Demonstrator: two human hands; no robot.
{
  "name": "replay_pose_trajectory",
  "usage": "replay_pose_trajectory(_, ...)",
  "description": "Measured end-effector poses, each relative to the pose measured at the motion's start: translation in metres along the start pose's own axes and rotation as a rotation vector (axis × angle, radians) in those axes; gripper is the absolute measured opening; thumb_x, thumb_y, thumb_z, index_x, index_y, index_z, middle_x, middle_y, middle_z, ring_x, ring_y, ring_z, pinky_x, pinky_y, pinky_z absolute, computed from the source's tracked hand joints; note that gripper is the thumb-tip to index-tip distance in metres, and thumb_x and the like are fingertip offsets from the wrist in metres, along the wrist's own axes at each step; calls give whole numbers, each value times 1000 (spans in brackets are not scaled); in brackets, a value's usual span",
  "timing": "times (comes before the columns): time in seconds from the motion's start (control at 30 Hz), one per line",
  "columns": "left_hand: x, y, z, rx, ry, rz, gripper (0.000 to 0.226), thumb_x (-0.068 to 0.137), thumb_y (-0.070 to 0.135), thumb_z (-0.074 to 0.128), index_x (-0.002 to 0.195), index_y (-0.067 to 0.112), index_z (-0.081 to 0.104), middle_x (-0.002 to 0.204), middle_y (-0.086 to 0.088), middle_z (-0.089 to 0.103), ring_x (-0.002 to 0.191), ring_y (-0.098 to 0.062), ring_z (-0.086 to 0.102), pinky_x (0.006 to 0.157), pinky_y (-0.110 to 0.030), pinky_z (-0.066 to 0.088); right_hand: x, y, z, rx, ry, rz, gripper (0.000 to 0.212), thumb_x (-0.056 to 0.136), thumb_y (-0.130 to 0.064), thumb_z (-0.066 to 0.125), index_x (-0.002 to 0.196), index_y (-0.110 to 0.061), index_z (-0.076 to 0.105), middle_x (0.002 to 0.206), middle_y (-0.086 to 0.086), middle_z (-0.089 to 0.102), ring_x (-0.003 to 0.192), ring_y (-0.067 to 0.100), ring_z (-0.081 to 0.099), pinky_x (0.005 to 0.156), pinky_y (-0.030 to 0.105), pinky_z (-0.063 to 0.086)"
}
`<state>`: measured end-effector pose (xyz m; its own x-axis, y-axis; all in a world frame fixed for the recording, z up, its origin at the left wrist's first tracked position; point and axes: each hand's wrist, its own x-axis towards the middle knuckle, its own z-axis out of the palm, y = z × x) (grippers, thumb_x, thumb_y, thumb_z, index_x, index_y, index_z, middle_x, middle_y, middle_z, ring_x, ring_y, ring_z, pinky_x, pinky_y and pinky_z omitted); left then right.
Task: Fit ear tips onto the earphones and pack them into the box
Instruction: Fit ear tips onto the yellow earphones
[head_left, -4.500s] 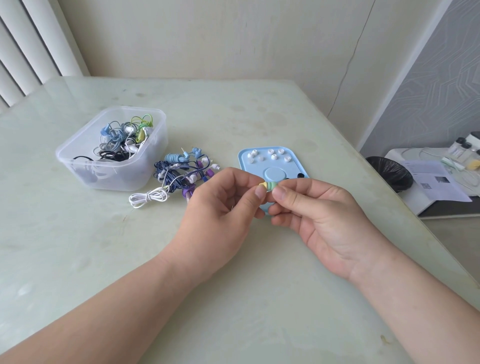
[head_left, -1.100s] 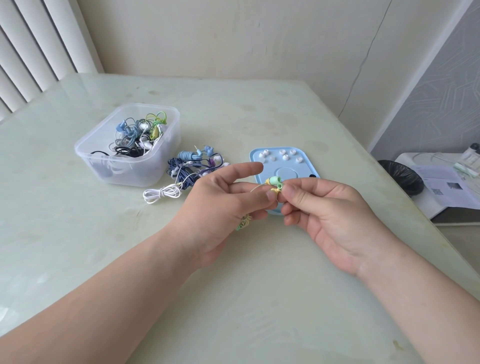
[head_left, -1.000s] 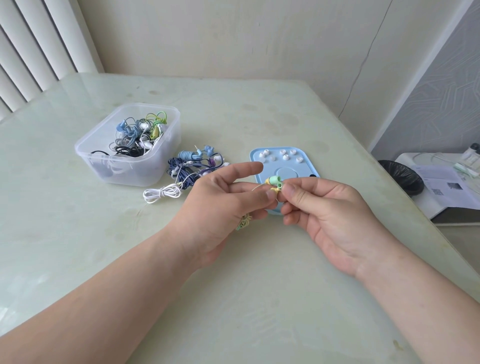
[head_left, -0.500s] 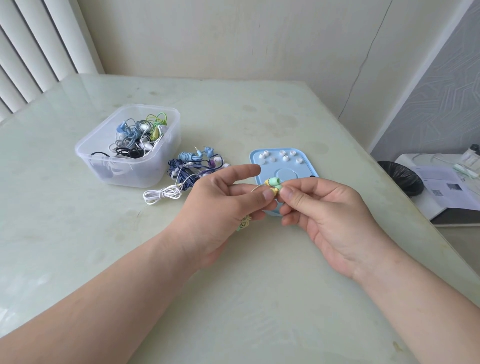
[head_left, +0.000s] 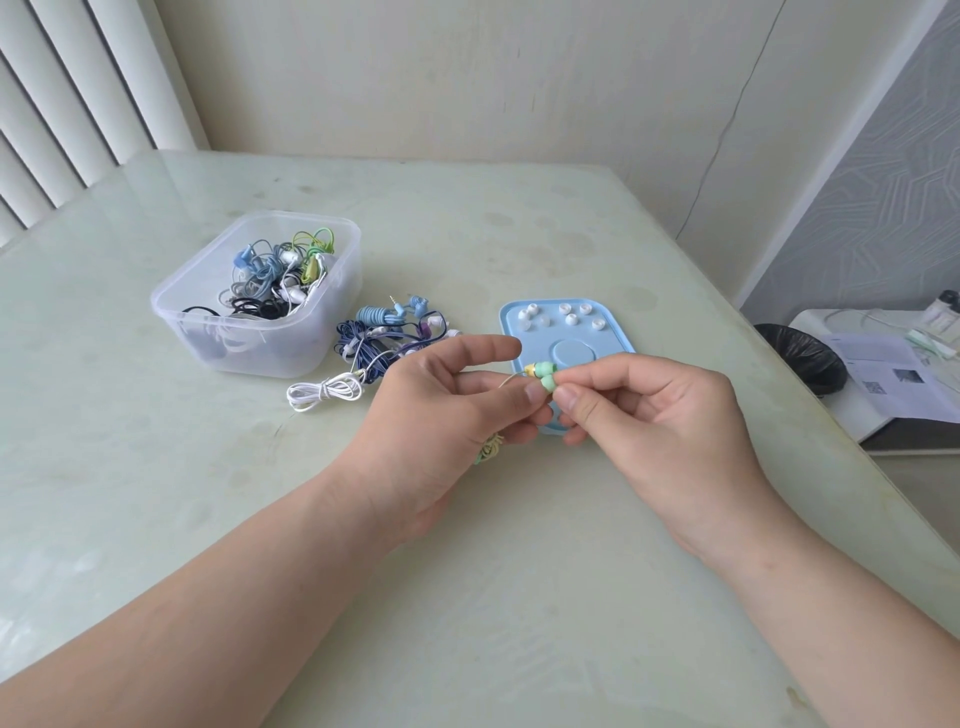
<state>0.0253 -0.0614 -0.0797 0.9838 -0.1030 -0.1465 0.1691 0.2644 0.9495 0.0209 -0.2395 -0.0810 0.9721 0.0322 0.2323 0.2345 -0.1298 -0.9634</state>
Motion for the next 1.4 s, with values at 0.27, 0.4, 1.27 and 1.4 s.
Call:
replay_pose_trajectory(0.27, 1, 0, 0, -15, -20, -23, 34, 89, 0, 75, 121, 8, 66, 96, -21, 78, 86, -32, 73, 86, -41, 58, 2, 8, -2, -280, 18, -201, 12, 89, -2, 74, 92, -13, 80, 86, -2, 77, 79, 17, 74, 73, 35, 60)
replay_pose_trajectory(0.4, 1, 0, 0, -24, -25, -27, 32, 91, -1, 72, 121, 5, 65, 96, -21, 79, 91, -36, 75, 80, -35, 61, 4, 12, -3, -452, -17, -420, 12, 86, -7, 70, 94, -10, 78, 86, 1, 71, 76, 17, 70, 65, 36, 56)
replay_pose_trajectory(1.27, -13, 27, 9, -169, -42, 83, 6, 94, 5, 68, 99, 3, 71, 97, -19, 75, 79, -23, 72, 76, -31, 60, -15, -26, 12, 79, -123, 240, 55, 74, -20, 91, 124, -28, 68, 109, 1, 75, 91, 24, 74, 76, 41, 61)
replay_pose_trajectory(1.4, -20, 37, 12, -148, -76, 68, 10, 95, 4, 68, 104, 2, 69, 112, -23, 74, 89, -24, 71, 73, -34, 58, -24, -37, 26, 228, -203, 271, 35, 81, -6, 83, 111, -17, 72, 98, 14, 76, 91, 33, 74, 72, 38, 60)
